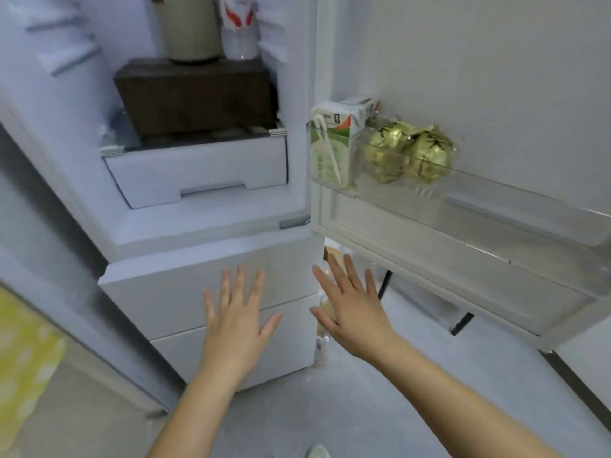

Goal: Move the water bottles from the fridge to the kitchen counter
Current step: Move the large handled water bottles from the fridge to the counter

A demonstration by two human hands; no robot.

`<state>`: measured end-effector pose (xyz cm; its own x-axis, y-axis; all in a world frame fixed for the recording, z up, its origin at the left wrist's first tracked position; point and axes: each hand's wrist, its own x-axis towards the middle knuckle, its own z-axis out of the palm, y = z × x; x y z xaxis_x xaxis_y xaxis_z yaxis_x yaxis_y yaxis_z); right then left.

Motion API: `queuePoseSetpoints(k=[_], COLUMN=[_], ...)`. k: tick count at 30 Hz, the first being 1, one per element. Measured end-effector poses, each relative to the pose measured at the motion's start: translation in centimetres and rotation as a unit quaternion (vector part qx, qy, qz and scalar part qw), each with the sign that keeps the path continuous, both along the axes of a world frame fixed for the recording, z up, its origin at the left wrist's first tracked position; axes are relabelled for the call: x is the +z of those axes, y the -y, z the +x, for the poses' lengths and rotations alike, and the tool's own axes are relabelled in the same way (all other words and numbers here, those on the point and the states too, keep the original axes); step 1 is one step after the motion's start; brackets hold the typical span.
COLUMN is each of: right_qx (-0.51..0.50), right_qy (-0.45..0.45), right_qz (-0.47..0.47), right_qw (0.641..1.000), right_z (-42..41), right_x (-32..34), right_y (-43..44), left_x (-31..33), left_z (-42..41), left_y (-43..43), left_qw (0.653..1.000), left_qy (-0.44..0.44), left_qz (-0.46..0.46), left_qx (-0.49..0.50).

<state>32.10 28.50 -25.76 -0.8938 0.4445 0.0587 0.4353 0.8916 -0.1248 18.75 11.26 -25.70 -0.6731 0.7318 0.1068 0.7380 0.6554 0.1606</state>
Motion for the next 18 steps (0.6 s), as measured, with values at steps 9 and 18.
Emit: queuePoseSetpoints(k=[9, 18], right_qx=[0.111, 0.062], right_qy=[-0.057, -0.153], right_qz=[-0.003, -0.053], right_qw=[0.992, 0.985], right_z=[-15.7, -28.9], right_x=[3.3, 9.5], right_y=[-3.2, -4.3], left_x=[3.1, 9.8], left_z=[-11.3, -22.8], left_y=[-2.2, -4.6], left_qw=[0.993, 0.985], left_qy=[-0.039, -0.110], left_qz=[0.042, 0.091], left_qx=[0.103, 0.100])
